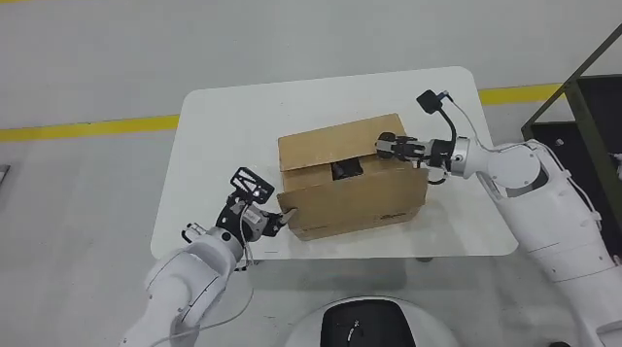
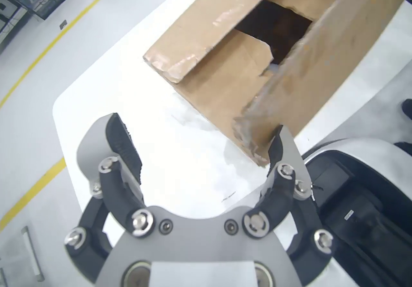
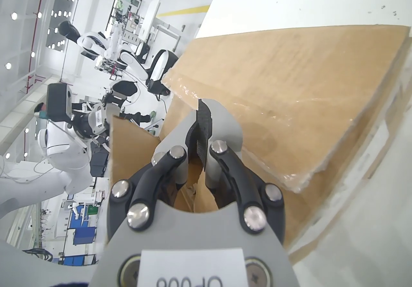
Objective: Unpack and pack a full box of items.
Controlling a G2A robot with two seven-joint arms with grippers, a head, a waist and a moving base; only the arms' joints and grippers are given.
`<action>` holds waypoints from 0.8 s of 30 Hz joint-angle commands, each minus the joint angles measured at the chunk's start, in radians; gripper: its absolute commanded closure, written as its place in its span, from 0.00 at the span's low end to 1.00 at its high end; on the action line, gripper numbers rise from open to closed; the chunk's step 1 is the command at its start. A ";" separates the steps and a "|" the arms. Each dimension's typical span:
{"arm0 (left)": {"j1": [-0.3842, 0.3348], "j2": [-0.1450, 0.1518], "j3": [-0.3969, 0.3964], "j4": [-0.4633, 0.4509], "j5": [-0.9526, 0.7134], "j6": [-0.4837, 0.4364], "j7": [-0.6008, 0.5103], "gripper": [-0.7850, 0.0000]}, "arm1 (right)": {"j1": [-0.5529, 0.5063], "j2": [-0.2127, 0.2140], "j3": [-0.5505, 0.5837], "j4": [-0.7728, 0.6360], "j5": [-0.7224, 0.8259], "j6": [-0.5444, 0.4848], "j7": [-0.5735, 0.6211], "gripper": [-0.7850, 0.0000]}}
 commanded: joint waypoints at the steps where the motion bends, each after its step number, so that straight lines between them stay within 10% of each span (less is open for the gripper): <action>1: -0.055 -0.010 0.035 0.029 -0.024 0.048 -0.017 0.00 | -0.001 0.003 0.009 -0.004 0.004 -0.001 -0.006 1.00; 12: -0.228 -0.054 0.175 0.187 -0.031 0.187 -0.095 0.00 | -0.042 0.023 0.073 -0.126 0.035 0.009 -0.015 1.00; 24: -0.264 -0.079 0.228 0.243 0.030 0.226 -0.113 0.00 | 0.002 -0.008 -0.098 0.008 0.008 0.043 -0.108 1.00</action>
